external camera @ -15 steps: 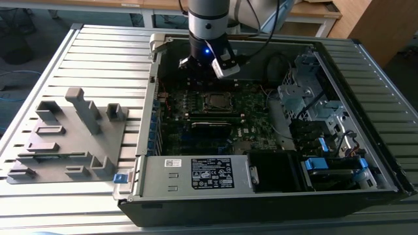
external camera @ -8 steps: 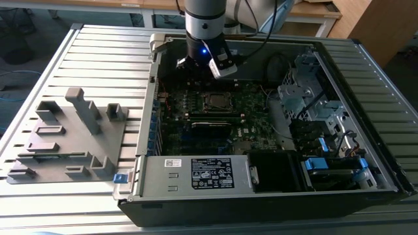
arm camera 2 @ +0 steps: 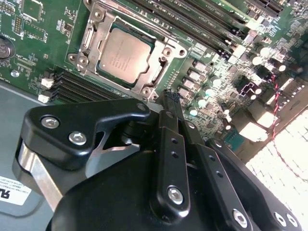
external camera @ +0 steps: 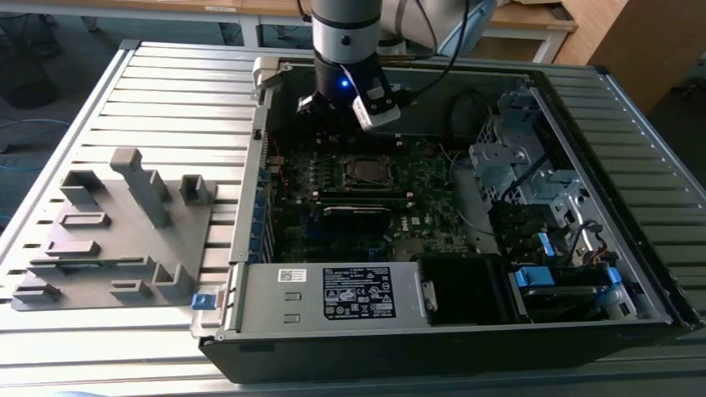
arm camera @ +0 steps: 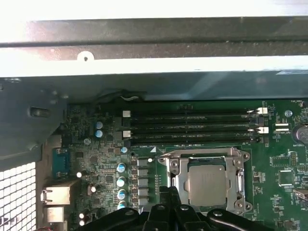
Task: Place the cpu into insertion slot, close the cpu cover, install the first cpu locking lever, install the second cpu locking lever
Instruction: 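Install the first cpu locking lever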
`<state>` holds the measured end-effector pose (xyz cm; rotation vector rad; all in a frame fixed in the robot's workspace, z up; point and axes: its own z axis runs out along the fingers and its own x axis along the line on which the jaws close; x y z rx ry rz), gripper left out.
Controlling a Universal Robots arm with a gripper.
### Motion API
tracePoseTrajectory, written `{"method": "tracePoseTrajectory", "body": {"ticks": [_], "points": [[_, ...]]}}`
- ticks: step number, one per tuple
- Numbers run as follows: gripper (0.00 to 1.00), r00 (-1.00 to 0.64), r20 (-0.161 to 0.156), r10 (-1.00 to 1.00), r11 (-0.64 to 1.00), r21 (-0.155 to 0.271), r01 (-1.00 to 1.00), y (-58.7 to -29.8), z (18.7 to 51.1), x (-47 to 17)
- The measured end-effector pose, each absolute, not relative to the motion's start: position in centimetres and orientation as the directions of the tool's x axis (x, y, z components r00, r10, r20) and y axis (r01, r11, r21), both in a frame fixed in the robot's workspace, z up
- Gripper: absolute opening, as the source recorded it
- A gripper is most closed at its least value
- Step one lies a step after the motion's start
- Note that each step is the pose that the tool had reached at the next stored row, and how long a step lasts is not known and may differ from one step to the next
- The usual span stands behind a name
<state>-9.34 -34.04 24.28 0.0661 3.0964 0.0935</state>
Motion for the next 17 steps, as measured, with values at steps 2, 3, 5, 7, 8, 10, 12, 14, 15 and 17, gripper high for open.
{"method": "tracePoseTrajectory", "body": {"ticks": [2, 3, 5, 7, 8, 10, 12, 14, 15, 17], "points": [[0.11, -0.998, -0.043, 0.044, 0.997, 0.061, 0.041, -34.1, 24.2, -9.7], [0.11, -0.998, -0.044, 0.044, 0.997, 0.061, 0.041, -34.1, 24.2, -9.9], [0.11, -0.998, -0.044, 0.044, 0.997, 0.063, 0.041, -34.1, 24.2, -10.2], [0.11, -0.998, -0.043, 0.045, 0.995, 0.09, 0.041, -34.1, 24.2, -10.3], [0.11, -0.998, -0.042, 0.046, 0.994, 0.101, 0.041, -34.2, 24.2, -10.4], [0.11, -0.998, -0.042, 0.047, 0.992, 0.119, 0.041, -34.2, 24.2, -10.5], [0.11, -0.998, -0.041, 0.047, 0.991, 0.127, 0.041, -34.2, 24.2, -10.6], [0.11, -0.998, -0.041, 0.047, 0.99, 0.135, 0.041, -34.3, 24.2, -10.9], [0.11, -0.998, -0.041, 0.047, 0.989, 0.142, 0.041, -34.3, 24.2, -11.0], [0.11, -0.998, -0.039, 0.049, 0.983, 0.178, 0.041, -34.3, 24.2, -11.1]]}}
